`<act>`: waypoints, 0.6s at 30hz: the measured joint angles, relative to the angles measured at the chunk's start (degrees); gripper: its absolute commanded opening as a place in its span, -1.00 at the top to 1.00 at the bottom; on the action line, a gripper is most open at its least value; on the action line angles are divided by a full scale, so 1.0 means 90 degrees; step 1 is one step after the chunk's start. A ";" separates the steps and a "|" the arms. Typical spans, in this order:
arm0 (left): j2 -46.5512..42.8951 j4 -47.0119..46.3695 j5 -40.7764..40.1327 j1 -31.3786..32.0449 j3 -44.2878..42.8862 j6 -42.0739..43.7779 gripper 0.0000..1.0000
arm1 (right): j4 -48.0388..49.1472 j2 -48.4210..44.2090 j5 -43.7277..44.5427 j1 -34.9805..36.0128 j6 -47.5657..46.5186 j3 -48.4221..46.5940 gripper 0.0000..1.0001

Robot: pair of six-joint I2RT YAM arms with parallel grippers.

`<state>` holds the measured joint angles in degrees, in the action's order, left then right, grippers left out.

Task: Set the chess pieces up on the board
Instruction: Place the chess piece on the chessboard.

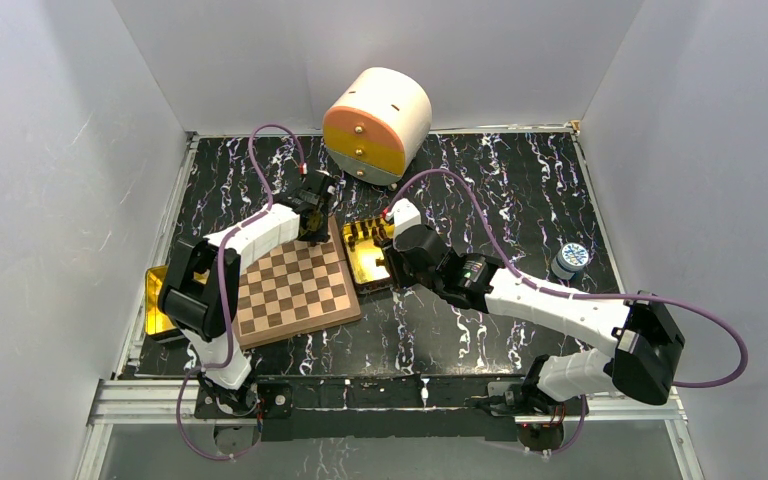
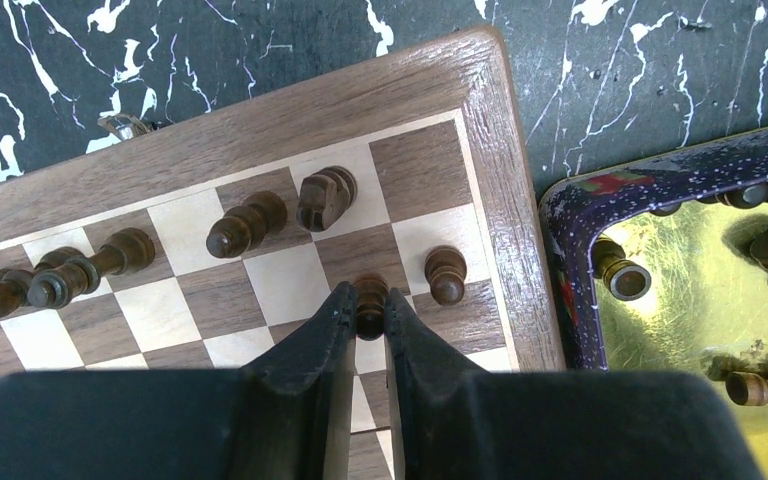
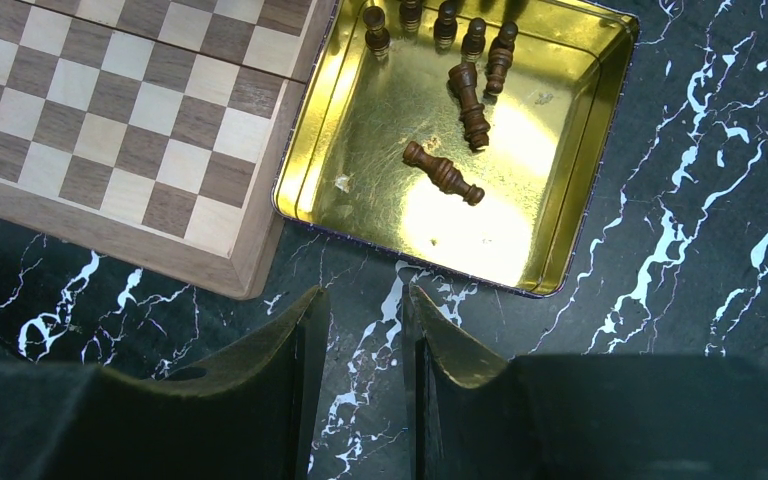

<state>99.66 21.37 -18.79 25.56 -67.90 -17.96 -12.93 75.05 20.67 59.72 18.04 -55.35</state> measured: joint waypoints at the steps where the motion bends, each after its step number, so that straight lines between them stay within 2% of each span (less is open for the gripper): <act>1: 0.0012 0.0000 -0.0005 0.0000 -0.0012 0.0005 0.76 | 0.0002 0.0000 0.0000 0.0000 0.0000 0.0000 0.17; 18: 0.0080 -0.0056 -0.0066 -0.0039 -0.0058 0.0100 0.78 | 0.0002 0.0000 0.0000 -0.0005 -0.0002 0.0000 0.17</act>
<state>100.38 20.86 -19.38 25.21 -68.42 -17.06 -12.91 75.05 20.67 59.68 18.02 -55.35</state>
